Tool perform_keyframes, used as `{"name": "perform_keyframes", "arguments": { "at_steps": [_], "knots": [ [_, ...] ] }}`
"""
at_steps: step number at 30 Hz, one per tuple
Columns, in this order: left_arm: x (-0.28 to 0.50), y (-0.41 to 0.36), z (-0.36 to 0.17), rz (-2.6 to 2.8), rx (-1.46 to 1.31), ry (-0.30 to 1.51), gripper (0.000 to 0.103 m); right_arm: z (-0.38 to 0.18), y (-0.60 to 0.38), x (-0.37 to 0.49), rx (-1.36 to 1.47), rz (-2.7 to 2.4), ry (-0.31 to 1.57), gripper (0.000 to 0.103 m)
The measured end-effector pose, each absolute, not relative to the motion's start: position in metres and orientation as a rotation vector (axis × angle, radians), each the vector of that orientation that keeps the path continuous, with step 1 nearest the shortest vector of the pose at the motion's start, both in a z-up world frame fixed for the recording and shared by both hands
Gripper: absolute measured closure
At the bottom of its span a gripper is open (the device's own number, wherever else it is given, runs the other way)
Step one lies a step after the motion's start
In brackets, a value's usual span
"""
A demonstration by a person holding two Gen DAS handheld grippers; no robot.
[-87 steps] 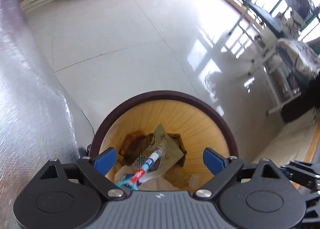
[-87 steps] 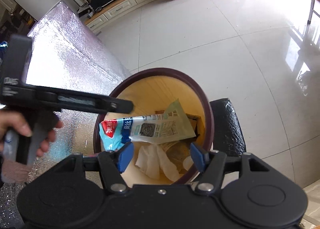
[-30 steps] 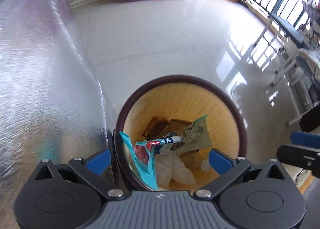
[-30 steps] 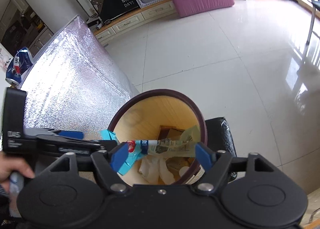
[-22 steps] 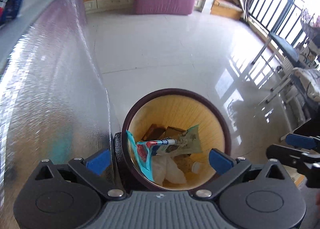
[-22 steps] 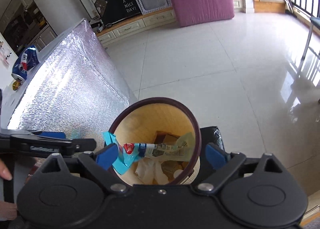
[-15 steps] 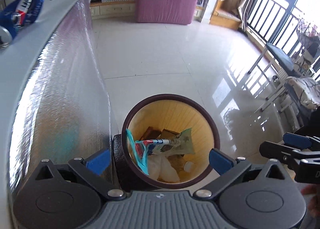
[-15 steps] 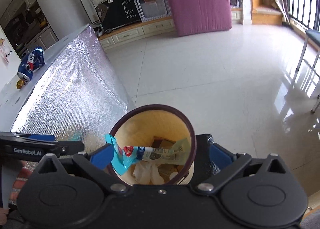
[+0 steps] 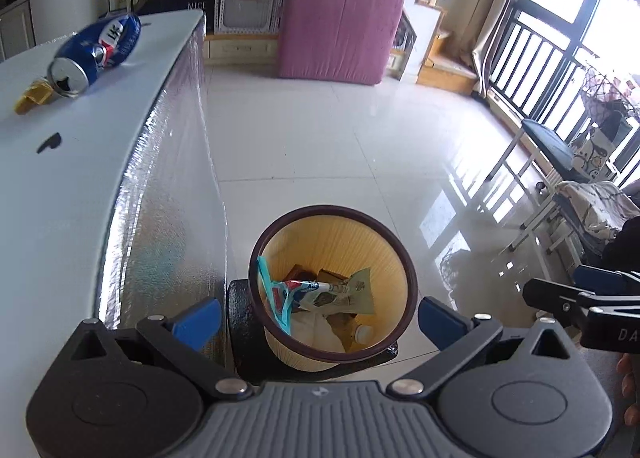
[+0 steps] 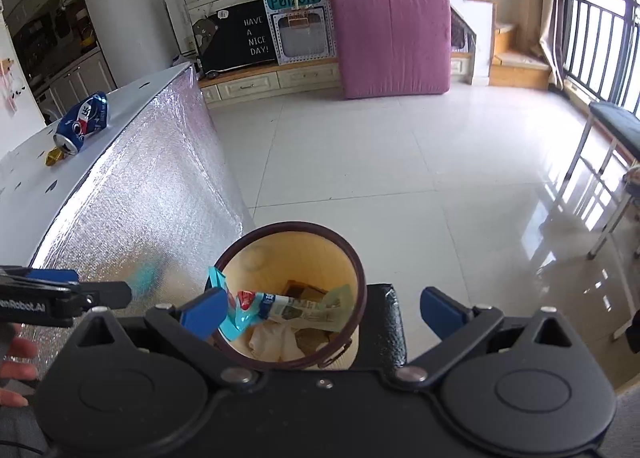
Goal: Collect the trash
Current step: 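Move both tools back toward the blue can and gold wrapper on the table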
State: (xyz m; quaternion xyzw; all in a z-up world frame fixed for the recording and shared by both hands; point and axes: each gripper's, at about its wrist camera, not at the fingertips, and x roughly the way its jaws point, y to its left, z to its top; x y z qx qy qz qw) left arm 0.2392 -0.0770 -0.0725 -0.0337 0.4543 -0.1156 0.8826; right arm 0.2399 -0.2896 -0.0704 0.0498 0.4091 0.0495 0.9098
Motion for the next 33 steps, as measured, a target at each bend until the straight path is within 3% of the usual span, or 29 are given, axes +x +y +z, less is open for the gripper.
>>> {"name": "perform_keyframes", "arguments": {
  "at_steps": [18, 33],
  "knots": [
    [0.185, -0.039, -0.023, -0.234, -0.112, 0.784, 0.0, -0.025, -0.275, 0.191, 0.087, 0.089, 0.732, 0.0],
    [0.184, 0.056, 0.006, -0.126, -0.172, 0.658, 0.0, -0.007, -0.193, 0.214, 0.066, 0.202, 0.643, 0.0]
  ]
}}
